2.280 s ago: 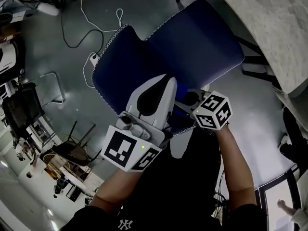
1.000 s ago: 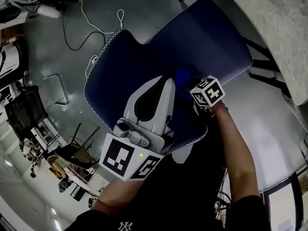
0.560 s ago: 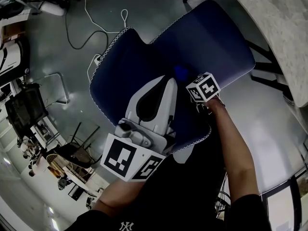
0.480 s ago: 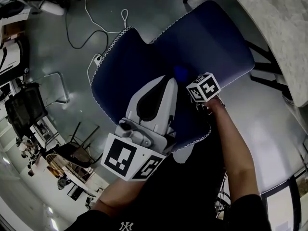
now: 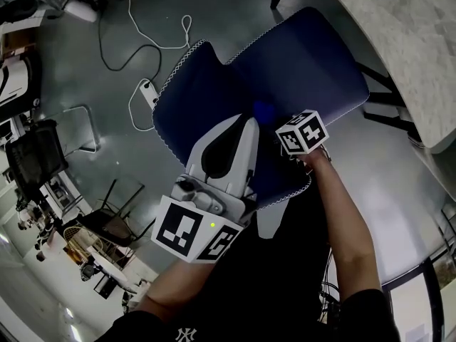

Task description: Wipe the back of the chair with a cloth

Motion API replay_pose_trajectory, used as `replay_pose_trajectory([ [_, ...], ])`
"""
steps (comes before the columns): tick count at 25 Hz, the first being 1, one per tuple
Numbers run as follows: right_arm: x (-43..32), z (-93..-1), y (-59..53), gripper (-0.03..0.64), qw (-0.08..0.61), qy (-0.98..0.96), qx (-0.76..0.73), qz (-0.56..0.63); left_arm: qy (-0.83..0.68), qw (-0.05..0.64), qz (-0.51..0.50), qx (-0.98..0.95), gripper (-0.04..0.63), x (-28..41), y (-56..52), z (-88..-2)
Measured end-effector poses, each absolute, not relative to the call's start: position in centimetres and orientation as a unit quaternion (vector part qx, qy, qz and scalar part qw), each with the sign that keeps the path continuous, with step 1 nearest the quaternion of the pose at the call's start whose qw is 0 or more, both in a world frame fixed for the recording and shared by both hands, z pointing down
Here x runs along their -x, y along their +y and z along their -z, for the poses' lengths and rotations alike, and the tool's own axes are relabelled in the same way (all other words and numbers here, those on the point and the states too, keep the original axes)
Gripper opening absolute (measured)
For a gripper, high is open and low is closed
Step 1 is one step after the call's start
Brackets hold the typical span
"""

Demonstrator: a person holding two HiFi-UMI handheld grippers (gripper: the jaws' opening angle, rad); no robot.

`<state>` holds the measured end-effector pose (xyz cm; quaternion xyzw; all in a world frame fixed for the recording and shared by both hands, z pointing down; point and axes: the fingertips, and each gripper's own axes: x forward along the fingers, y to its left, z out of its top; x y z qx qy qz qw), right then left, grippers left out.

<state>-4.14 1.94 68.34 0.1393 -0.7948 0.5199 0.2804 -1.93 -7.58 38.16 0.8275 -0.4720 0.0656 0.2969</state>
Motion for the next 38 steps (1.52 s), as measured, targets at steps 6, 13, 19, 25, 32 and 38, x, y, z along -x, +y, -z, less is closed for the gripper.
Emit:
replay_pose_trajectory([
  [6, 4.7, -64.3, 2.1, 0.086, 0.268, -0.796, -0.145, -0.523, -0.477, 0.293, -0.063, -0.827, 0.009, 3.4, -7.0, -36.0],
  [13, 6.0, -58.7, 2.3, 0.086, 0.247, -0.809, -0.148, -0.513, -0.478, 0.291, -0.063, -0.826, 0.009, 5.4, -5.9, -34.1],
  [19, 7.0, -55.0, 2.7, 0.086, 0.238, -0.815, -0.162, -0.503, -0.474, 0.286, -0.059, -0.831, 0.009, 7.0, -5.0, -32.7],
  [25, 7.8, -50.8, 3.0, 0.086, 0.216, -0.821, -0.173, -0.500, -0.459, 0.279, -0.058, -0.841, 0.009, 7.7, -4.0, -31.6],
  [32, 8.5, -46.7, 3.6, 0.086, 0.210, -0.840, -0.169, -0.471, -0.447, 0.264, -0.052, -0.853, 0.009, 7.7, -3.5, -30.0],
  [38, 8.8, -42.4, 2.3, 0.086, 0.127, -0.855, -0.144, -0.481, -0.456, 0.261, -0.058, -0.849, 0.009, 7.6, -4.1, -30.2],
])
